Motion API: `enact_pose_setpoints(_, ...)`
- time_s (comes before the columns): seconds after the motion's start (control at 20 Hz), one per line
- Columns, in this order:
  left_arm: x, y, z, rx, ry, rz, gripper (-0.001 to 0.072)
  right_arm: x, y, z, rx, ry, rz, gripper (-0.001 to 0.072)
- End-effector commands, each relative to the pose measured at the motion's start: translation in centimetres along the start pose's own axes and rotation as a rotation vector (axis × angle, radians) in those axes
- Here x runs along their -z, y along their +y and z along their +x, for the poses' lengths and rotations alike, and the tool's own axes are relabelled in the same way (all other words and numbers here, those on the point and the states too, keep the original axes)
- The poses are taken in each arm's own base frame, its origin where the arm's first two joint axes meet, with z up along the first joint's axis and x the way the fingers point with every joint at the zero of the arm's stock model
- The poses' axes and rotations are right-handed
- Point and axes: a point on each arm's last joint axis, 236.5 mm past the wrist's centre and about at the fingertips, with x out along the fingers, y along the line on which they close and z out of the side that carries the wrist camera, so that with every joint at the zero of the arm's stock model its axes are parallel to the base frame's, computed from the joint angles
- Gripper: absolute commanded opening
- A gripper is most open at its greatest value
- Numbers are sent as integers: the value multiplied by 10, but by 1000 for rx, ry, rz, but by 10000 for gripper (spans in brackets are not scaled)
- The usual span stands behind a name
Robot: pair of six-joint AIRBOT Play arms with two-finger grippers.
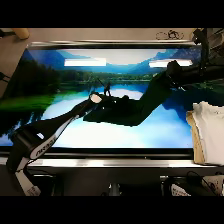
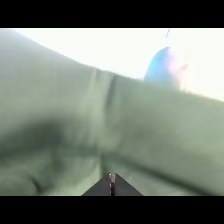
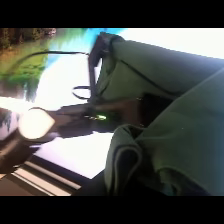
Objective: Fold the shirts.
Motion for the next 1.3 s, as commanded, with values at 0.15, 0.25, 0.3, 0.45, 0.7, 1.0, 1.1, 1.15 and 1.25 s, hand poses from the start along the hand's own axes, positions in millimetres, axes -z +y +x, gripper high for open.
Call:
enact_pose_setpoints(0.15,-128,-28,-204,-181,-288,343,30,-10,24,132,-120,77,35,22)
enact_pose_setpoints(0.25,-150,-42,-285,-238,-411,394,30,5,44,197,-193,128,81,22)
enact_pose_setpoints(0.3,-154,-51,-319,-250,-462,411,30,17,51,230,-220,160,118,23)
enact_pose_setpoints(0.45,-149,-73,-380,-267,-551,450,31,52,67,301,-311,242,232,228)
enact_pose_setpoints(0.7,-129,-63,-387,-329,-489,470,31,44,35,252,-292,304,123,648)
enact_pose_setpoints(1.0,-121,-31,-371,-367,-431,433,32,57,-214,117,488,429,163,638)
enact_pose_setpoints(1.1,-118,-31,-366,-364,-419,435,32,84,-214,148,351,461,246,638)
enact_pose_setpoints(1.15,-115,-33,-363,-361,-411,440,32,92,-208,167,291,456,264,638)
enact_pose_setpoints(1.25,-111,-37,-357,-353,-399,450,32,98,-199,201,229,435,284,636)
